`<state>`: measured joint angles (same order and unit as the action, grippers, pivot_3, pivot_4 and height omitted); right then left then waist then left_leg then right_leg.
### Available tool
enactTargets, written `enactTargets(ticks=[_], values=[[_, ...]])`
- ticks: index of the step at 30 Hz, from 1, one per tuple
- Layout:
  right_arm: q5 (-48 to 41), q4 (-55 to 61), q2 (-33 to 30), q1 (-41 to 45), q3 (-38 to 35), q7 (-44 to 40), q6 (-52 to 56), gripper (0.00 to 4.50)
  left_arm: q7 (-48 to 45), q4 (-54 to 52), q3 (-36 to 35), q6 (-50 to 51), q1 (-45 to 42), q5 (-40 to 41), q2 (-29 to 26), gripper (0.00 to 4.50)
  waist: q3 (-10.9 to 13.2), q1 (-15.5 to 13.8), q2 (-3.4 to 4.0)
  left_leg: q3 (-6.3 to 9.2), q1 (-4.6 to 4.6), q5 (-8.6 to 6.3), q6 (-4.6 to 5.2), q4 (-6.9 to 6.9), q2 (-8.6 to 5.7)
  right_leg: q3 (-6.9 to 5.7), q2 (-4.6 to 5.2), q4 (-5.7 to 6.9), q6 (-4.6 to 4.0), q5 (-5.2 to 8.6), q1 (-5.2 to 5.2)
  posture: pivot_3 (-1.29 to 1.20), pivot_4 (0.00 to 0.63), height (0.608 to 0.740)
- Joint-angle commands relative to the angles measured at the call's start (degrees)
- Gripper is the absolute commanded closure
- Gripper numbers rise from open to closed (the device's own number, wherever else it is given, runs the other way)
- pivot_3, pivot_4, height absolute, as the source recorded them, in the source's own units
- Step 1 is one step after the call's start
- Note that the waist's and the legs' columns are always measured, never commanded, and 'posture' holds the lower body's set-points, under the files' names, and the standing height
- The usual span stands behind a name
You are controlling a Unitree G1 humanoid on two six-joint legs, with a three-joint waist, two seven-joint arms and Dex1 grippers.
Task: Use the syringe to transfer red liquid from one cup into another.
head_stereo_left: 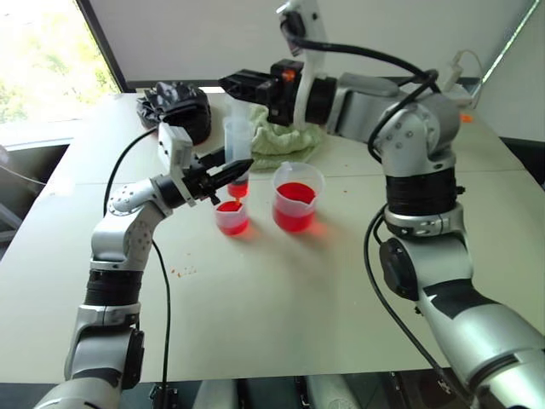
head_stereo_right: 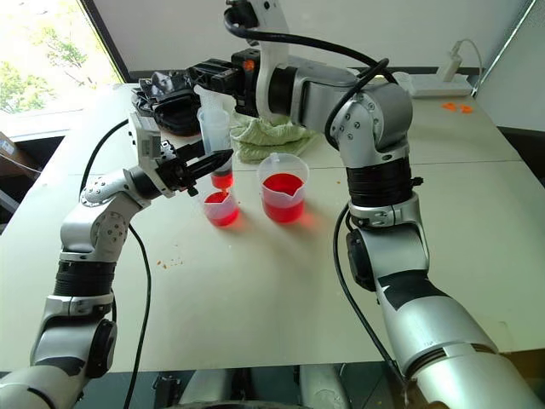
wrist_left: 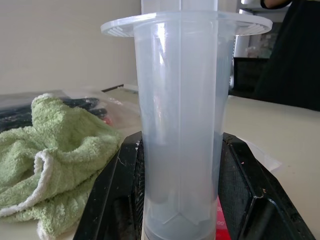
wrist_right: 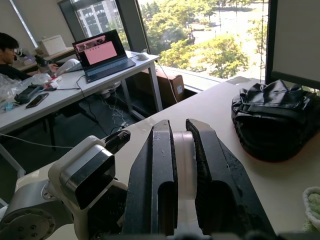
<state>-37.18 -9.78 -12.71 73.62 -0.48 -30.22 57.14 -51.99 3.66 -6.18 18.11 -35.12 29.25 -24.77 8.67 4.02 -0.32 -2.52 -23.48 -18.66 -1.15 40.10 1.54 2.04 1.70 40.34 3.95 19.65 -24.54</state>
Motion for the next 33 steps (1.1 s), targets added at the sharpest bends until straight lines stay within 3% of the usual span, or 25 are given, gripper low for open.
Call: enactTargets(ticks=[1,33], values=[[-0.5,1.3,1.3,2.8,-0.2,-1.2,-0.6,4.46,1.0,-2.4,-1.8,-1.3,-0.7,0.5,-0.8,3.10,0.0,0.0,0.00,0.00,0.00,0.00,0.00,0.00,-0.01,0.00,0.01,0.00,0.00,0.00,0.00,0.00,0.150,0.724],[-0.6,6.1,7.0,-0.7,2.4,-2.3,4.6,4.46,3.2,-4.0,-3.9,-1.0,-0.4,0.9,-1.4,3.10,0.0,0.1,0.00,0.02,0.00,0.01,-0.01,0.00,-0.01,-0.03,0.00,0.10,0.00,0.00,0.00,0.00,0.150,0.724]])
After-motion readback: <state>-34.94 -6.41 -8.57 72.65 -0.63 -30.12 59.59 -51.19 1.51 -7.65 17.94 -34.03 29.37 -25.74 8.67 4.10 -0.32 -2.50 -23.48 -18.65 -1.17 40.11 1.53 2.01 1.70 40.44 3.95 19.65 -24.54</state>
